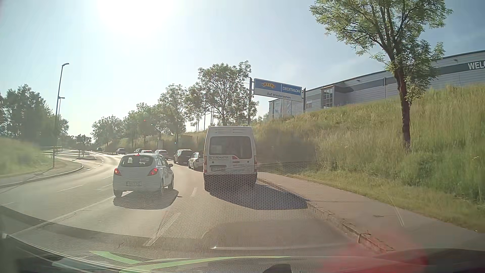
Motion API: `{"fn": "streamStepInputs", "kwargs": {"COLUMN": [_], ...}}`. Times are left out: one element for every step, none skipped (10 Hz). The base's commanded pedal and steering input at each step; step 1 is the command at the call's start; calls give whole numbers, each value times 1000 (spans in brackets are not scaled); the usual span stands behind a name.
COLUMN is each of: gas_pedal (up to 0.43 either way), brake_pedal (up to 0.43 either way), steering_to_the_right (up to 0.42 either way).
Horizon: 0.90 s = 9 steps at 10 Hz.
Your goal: Follow the waypoints while adhering to traffic rules and regulations
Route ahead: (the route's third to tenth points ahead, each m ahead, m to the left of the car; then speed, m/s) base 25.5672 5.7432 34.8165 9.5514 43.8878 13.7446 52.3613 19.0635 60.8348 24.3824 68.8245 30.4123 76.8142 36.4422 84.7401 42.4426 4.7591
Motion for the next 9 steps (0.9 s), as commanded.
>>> {"fn": "streamStepInputs", "kwargs": {"gas_pedal": [197,197,197,189,189,189,189,189,189], "brake_pedal": [0,0,0,0,0,0,0,0,0], "steering_to_the_right": [-41,-41,-41,-41,-43,-47,-49,-49,-49]}}
